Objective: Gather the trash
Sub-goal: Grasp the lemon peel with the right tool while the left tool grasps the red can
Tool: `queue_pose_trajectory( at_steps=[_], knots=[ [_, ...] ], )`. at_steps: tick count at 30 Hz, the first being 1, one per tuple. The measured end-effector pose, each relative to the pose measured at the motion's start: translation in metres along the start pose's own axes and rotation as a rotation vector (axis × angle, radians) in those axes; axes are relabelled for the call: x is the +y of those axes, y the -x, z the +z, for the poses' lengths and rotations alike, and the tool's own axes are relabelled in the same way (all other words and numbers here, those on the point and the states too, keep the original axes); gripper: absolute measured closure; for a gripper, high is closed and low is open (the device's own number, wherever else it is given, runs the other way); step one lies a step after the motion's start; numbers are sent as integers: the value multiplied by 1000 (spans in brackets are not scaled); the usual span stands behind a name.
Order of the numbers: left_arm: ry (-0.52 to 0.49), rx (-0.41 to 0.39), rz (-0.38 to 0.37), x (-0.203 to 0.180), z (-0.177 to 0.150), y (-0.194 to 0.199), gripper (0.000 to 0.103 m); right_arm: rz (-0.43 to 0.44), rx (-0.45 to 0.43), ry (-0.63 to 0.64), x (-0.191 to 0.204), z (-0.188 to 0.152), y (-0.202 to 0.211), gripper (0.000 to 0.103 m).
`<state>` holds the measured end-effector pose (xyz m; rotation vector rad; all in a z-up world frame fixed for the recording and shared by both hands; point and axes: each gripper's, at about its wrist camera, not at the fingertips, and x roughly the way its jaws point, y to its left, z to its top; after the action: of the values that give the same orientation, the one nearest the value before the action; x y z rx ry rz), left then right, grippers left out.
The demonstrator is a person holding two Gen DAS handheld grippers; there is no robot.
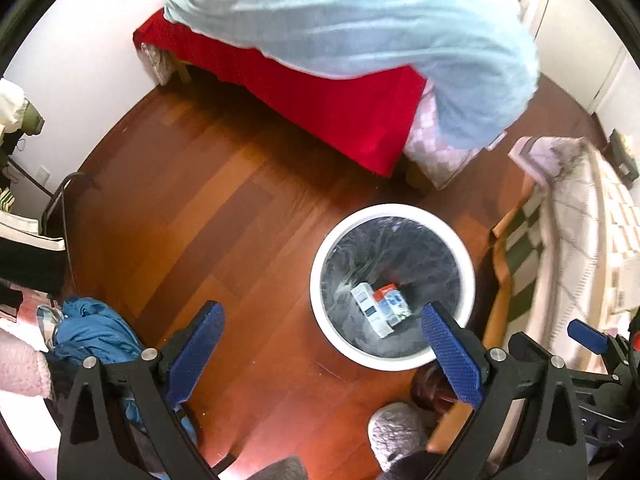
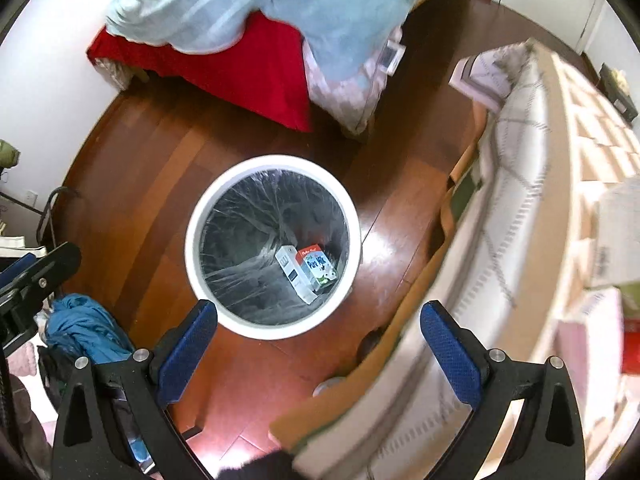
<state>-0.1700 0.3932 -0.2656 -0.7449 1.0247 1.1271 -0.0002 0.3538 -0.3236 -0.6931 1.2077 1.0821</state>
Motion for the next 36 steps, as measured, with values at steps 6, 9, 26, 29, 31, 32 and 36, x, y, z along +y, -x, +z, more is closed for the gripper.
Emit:
queue_pose_trajectory(
  at_steps=[6,9,26,29,31,32,36],
  knots=[
    [1,-56,-27,-9,-18,61,3,30,-111,8,-8,-25,84,1],
    [-4,-90,-37,-15,-28,94,3,61,-158,-6,-18,-39,118,1],
    [-243,-202,-182,-206,-90,181,3,20,-361,-389,-229,-164,265,0],
    [-279,-160,-224,-254,-117,162,2,-57,-329,-536,-293,-202,257,0],
    [-308,-116,-236,-285,-137,143,2,-107,-310,-657,-342,-234,247,1],
    [-318,-100,-235,-297,-147,136,2,-122,-306,-709,-361,-248,242,1],
    [-364,-41,-183,-337,-177,98,2,-159,-255,-890,-434,-301,211,15]
  ],
)
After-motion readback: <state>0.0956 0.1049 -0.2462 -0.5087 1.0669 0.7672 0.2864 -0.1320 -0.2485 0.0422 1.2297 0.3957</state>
